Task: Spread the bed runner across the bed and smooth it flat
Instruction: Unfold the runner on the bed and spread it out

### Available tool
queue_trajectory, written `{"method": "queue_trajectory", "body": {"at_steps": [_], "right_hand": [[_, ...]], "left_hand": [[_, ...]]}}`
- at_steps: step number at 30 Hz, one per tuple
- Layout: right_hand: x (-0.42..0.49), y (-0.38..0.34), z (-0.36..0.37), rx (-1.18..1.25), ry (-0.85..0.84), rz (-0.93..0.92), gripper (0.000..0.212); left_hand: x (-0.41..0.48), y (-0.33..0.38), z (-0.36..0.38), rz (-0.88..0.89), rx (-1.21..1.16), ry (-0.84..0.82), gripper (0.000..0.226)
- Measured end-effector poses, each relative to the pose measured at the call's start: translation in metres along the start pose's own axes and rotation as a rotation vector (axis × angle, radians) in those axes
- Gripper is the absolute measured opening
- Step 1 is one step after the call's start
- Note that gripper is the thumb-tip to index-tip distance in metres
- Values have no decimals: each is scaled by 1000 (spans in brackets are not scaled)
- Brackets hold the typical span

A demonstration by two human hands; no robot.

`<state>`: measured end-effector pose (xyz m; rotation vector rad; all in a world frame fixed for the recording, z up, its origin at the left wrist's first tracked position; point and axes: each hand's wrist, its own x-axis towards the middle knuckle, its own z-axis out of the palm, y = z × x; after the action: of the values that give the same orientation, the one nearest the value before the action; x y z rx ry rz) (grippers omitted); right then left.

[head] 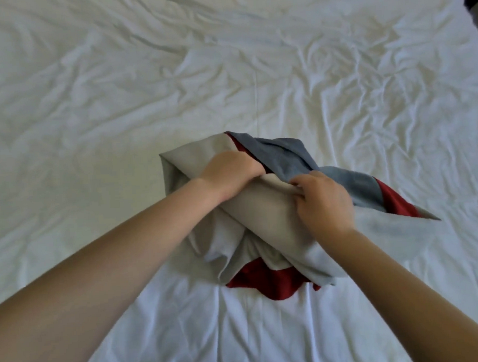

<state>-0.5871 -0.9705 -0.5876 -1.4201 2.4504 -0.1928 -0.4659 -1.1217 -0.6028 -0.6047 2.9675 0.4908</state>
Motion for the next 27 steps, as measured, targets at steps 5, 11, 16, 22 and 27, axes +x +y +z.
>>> {"method": "queue_trajectory", "body": {"at_steps": [5, 11, 16, 22, 27], "right_hand": [[-51, -38, -2, 23, 68, -69, 14], [-99, -96, 36, -84, -163, -126, 14], [-94, -101, 47, -102, -122, -161, 21], [-75, -76, 2, 60, 154, -191, 29], [-10, -37, -13, 39, 152, 41, 52]], "left_hand": [[-68, -12, -17, 202, 49, -1, 24], [-150, -31, 11, 199, 164, -229, 8], [-154, -43, 20, 154, 37, -253, 26], [-115, -39, -13, 287, -28, 368, 29], [-51, -25, -21, 99, -33, 270, 41]]}}
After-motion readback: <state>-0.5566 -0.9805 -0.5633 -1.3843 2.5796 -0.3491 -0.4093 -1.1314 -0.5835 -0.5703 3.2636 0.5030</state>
